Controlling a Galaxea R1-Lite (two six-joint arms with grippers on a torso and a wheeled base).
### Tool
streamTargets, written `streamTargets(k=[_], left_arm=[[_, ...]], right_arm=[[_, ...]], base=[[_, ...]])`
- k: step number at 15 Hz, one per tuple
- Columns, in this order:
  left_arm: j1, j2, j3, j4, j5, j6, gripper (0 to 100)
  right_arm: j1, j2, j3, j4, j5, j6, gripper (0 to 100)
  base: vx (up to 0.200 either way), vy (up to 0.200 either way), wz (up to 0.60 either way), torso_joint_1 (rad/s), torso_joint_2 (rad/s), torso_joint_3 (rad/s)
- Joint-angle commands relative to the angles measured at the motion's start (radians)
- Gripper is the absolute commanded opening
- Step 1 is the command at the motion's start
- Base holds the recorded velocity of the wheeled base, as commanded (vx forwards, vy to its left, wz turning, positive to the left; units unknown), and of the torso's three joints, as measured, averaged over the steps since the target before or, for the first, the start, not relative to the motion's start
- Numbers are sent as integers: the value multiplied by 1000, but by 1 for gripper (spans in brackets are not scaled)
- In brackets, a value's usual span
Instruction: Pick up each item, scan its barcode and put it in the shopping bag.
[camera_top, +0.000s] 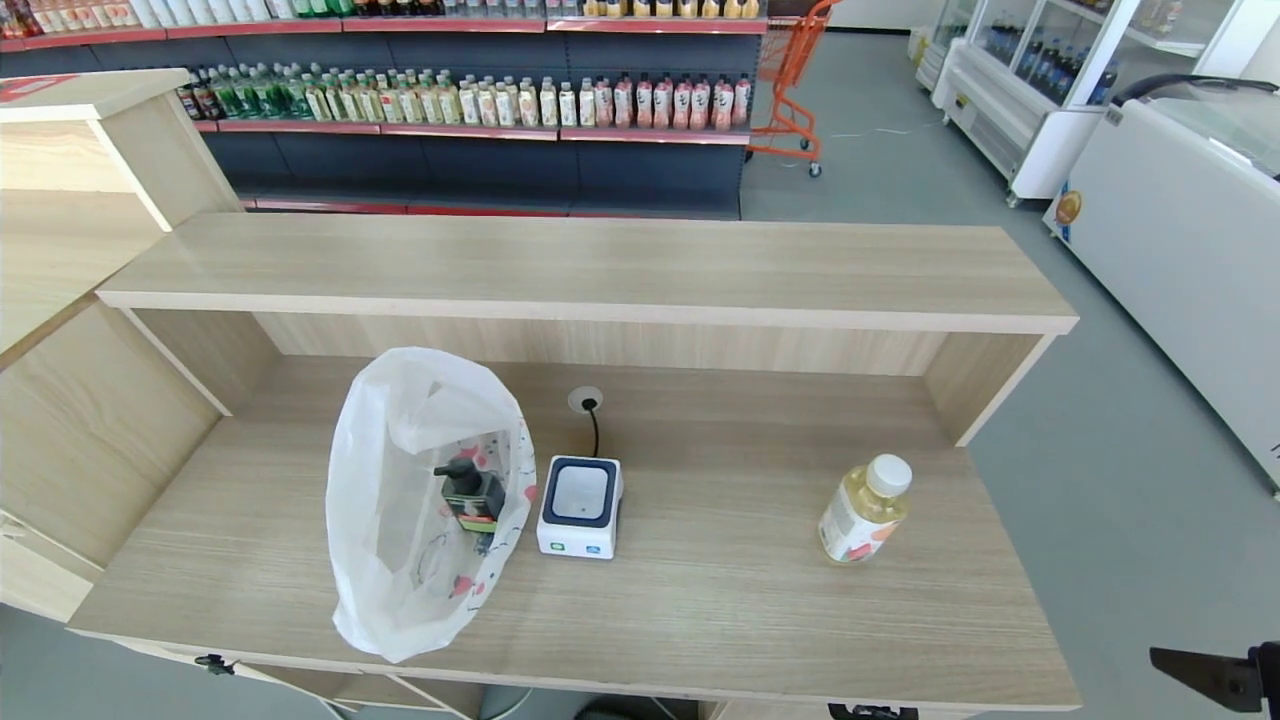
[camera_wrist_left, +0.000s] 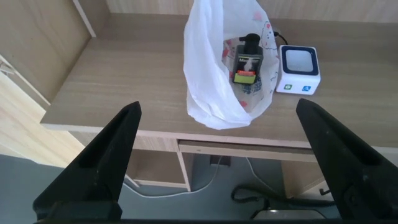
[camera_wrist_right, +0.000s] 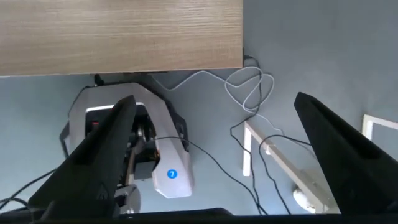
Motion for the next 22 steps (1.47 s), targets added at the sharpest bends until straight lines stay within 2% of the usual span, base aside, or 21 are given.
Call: streamTargets(k=[1,2,5,6,8,14,18,22], left_arm=[[1,0,0,0,0,0,100],[1,0,0,0,0,0,100],[1,0,0,0,0,0,100],[1,0,0,0,0,0,100],[1,0,0,0,0,0,100],[1,0,0,0,0,0,100],[1,0,0,0,0,0,100],[1,0,0,0,0,0,100]], right_arm=[[33,96,34,-57,-23,-35,100],[82,152,49,-139,-27,-15,100],[148,293,184,-468,-20,17,100],[173,326,224,-537,-14,20,100],[223,395,227,-600,-12,51,100],[325,733,209,-998,-12,69,100],[368,903,207,-1233,-18,61,100],[395,1001,200,-1410,-21,57,100]], base=[[0,0,0,0,0,0],[0,0,0,0,0,0],[0,0,0,0,0,0],[0,0,0,0,0,0],[0,0,0,0,0,0],[0,0,0,0,0,0],[0,0,0,0,0,0],[0,0,0,0,0,0]])
